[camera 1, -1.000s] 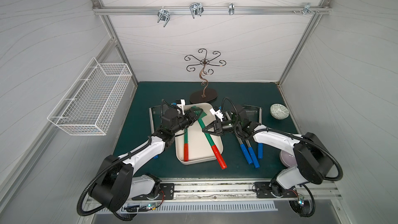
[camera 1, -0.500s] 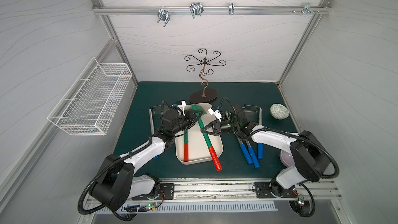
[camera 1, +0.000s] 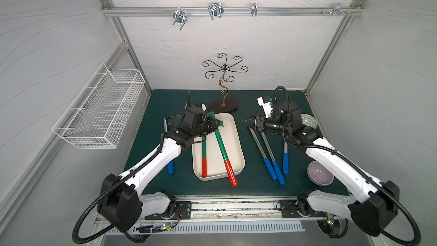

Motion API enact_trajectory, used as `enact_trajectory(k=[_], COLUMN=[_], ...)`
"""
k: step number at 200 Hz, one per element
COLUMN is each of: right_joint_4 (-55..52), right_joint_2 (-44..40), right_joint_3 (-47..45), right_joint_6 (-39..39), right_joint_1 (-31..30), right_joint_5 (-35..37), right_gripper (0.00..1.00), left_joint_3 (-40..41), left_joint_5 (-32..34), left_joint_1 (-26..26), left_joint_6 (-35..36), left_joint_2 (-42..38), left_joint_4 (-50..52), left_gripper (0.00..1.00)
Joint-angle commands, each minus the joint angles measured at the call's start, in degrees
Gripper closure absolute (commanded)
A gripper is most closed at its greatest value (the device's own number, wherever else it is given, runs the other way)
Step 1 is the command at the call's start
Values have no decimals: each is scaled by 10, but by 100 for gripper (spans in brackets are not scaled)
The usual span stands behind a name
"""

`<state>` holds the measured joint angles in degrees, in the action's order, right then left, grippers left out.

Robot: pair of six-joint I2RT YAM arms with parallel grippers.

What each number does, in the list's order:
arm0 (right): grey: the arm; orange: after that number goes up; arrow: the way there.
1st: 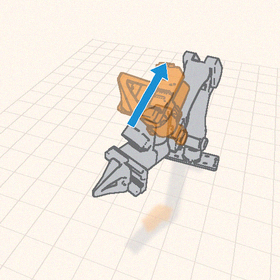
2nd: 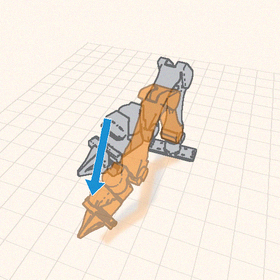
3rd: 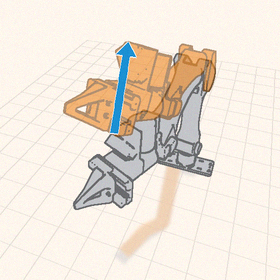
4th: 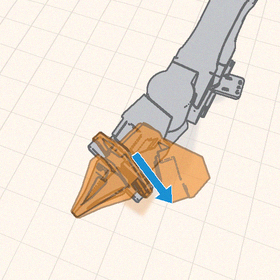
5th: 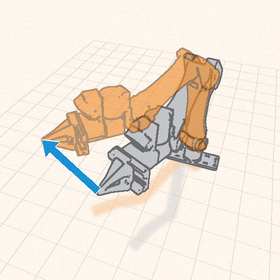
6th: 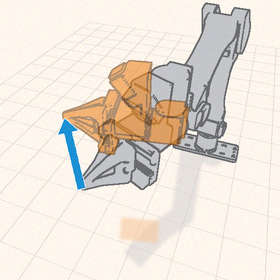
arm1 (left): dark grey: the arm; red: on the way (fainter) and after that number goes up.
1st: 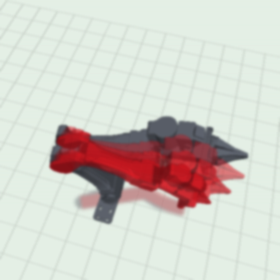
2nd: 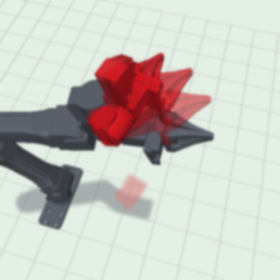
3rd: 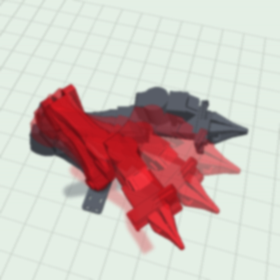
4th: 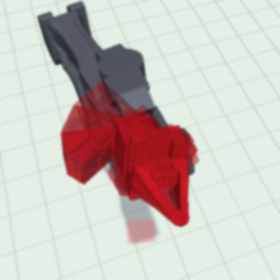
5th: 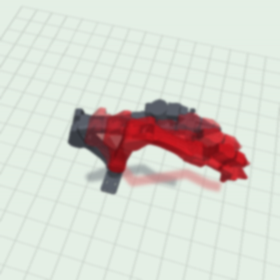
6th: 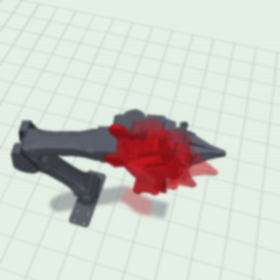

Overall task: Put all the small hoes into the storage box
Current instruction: Place the hoe in the storage box.

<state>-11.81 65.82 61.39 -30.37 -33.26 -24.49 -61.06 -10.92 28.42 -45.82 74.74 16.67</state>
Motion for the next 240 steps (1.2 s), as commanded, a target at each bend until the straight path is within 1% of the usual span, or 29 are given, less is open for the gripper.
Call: enact_trajectory(k=[1,26,44,58,77,98,131,170,222,240], right_joint_4=[-143,-167,-176,-182,-189,-190,-193,-193,-193,-194], right_joint_2=[-23,-47,-57,-64,-70,-75,-79,-83,-83,-83], right_joint_3=[23,19,15,12,7,0,-11,-22,-26,-26], right_joint_6=[90,108,120,129,137,142,148,146,143,142], right_joint_1=[1,-1,-2,-3,-5,-7,-8,-7,-7,-7], right_joint_5=[93,117,133,143,154,161,166,165,163,162], right_gripper=[52,52,52,52,52,51,52,52,52,52], left_joint_3=[-128,-268,-357,-415,-474,-506,-551,-580,-622,-634], left_joint_5=[61,98,115,131,149,156,199,234,286,293], left_joint_1=[17,32,37,41,45,52,76,91,95,96], left_joint_6=[57,92,118,139,161,182,215,231,240,242], left_joint_2=[65,167,236,278,328,366,414,447,480,490], left_joint_4=[121,251,328,379,430,459,483,492,511,514], left_gripper=[100,100,100,100,100,100,100,100,100,100])
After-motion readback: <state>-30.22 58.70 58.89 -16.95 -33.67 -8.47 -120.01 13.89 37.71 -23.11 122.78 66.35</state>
